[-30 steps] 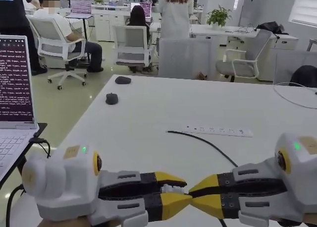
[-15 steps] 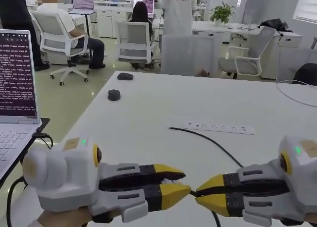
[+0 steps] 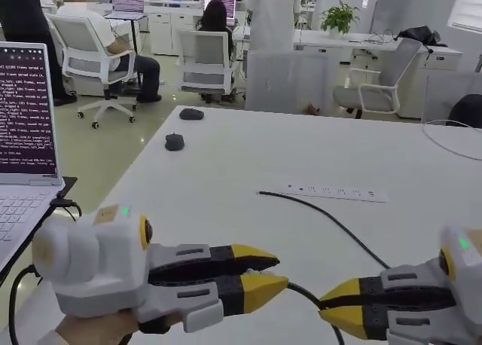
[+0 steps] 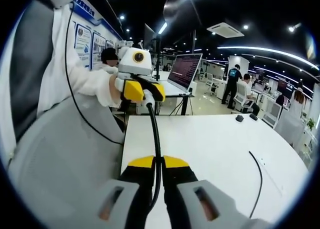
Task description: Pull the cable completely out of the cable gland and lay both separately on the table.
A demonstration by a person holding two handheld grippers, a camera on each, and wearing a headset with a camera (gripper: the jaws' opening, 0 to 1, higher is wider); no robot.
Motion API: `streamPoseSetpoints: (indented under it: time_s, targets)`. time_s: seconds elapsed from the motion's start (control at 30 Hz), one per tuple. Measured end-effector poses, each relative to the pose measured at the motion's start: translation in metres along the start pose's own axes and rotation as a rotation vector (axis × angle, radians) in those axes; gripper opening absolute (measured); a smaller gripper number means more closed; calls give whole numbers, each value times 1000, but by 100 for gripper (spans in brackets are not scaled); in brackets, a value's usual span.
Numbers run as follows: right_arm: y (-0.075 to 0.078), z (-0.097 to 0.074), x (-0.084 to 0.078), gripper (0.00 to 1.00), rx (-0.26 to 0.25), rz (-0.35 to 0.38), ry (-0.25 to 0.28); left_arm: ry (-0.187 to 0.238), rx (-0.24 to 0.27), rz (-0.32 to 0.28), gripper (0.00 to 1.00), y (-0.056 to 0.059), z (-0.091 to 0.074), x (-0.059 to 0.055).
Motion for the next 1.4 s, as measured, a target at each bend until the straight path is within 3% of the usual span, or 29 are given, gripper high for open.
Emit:
streamPoseSetpoints:
  time_s: [0.3, 0.53, 0.67, 0.77, 0.93, 1.07, 1.3, 1.4]
  targets:
    - [3, -4, 0, 3, -33, -11, -17, 4, 0, -7, 17, 0, -1, 1]
    - [10, -13, 8, 3, -66, -17, 11, 0, 23, 0, 17, -3, -3, 0]
    - [11, -16, 12, 3, -84, -23, 12, -59, 7, 92, 17, 0, 0, -6]
    - [11, -19, 13, 3, -92, -25, 17, -81, 14, 120, 17, 1, 1, -9]
    - [11, -23, 14, 3, -101, -22, 32, -123, 8, 154, 17, 1, 2, -15]
    - [11, -24, 14, 3, -99, -22, 34, -163, 7, 122, 17, 1, 1, -18]
    - [10, -21, 13, 4, -88, -4, 26, -112, 9, 65, 16, 1, -1, -8]
    - [7, -18, 20, 13, -87, -32, 39, -93, 8, 79, 16, 2, -1, -5]
Point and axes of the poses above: the centre of the closed fingertips' face, and the gripper's own axes: z roughly forward along the fingers, y roughly to its right, x roughly out of its top, the point moved 6 cm from there along -z, roughly backward along the fingers, and after that the axes turned 7 degrees about z, right-handed, at the moved point
